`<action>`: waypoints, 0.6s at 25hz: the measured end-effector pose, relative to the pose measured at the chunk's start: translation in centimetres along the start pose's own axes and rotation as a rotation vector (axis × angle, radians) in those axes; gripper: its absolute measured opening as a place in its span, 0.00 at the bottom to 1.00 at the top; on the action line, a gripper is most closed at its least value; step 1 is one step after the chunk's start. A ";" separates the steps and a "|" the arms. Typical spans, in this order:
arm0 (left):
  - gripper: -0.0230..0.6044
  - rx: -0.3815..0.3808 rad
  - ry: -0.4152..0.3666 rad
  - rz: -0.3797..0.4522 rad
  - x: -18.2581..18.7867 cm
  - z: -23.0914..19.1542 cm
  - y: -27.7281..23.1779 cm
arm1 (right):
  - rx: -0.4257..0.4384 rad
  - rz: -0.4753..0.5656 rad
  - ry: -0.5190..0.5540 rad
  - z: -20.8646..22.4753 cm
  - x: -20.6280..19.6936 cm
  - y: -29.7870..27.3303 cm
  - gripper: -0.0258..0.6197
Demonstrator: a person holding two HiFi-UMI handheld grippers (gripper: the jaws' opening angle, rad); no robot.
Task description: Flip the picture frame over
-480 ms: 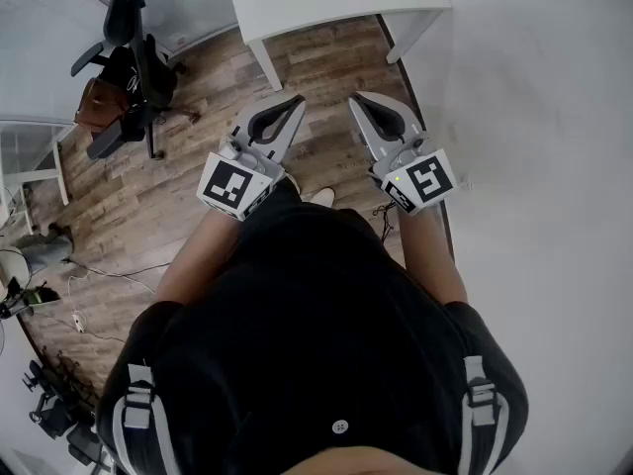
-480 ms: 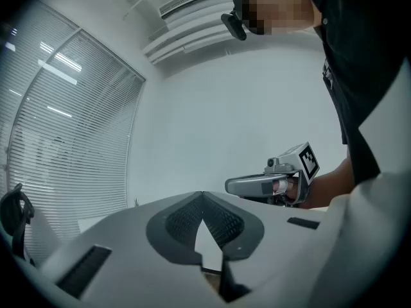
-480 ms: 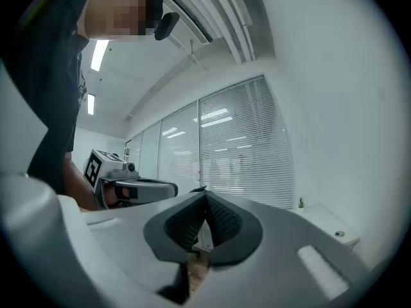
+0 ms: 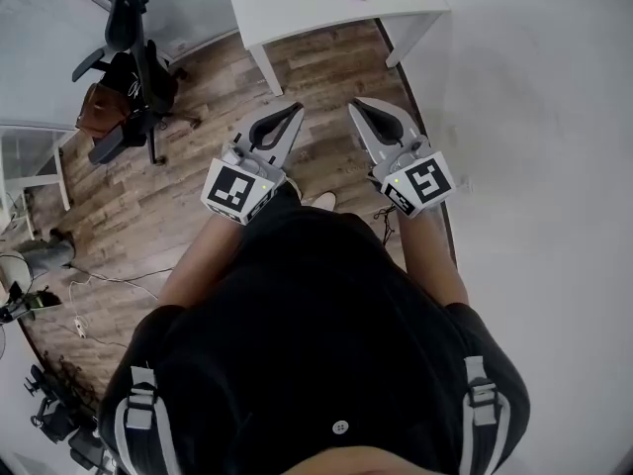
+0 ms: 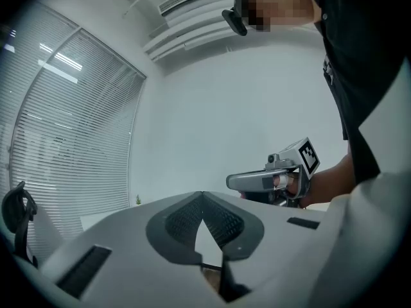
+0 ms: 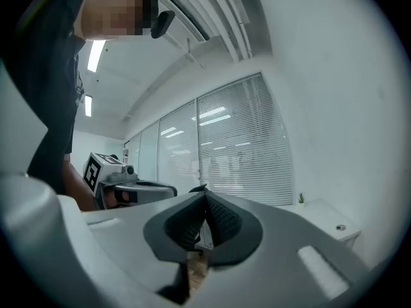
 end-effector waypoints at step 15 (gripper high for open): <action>0.05 0.005 0.020 -0.003 -0.6 -0.1 1.4 | 0.020 -0.011 -0.016 -1.7 -0.3 -0.1 0.06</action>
Point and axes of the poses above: the fingertips, and each gripper's own axes: y backward along the fingers, z to its right, x out of its top, the point moved 1 cm from there along y, backward along the fingers, and after that the axes turned 1 degree about -z, right-handed, at the moved point
